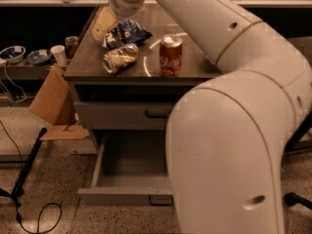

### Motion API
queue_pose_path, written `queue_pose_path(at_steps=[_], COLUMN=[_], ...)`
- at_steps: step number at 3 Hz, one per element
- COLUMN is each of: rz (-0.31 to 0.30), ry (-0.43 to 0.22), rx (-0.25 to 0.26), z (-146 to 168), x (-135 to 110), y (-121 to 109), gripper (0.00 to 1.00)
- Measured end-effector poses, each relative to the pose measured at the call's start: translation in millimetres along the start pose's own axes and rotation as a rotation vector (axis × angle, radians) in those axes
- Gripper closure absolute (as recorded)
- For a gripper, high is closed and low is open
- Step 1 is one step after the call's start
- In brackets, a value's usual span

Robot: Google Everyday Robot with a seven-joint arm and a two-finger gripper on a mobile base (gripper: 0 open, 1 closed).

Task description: Place blue chip bag into middle drawer

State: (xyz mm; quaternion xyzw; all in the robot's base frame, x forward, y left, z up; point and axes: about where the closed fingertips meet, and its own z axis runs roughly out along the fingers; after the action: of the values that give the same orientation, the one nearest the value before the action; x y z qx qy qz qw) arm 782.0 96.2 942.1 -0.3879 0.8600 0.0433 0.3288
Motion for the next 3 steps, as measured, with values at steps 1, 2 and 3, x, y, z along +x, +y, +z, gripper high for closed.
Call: queue_pose_path(at_steps=[1,2,3], rz=[0.023,0.096,0.172], ry=[0.020,0.071,0.092], rx=[0.011,0.036,0.060], z=[20,43,55], x=[-16,-12,-4], y=[0,-2,-2], gripper=[0.00,0.00,0.00])
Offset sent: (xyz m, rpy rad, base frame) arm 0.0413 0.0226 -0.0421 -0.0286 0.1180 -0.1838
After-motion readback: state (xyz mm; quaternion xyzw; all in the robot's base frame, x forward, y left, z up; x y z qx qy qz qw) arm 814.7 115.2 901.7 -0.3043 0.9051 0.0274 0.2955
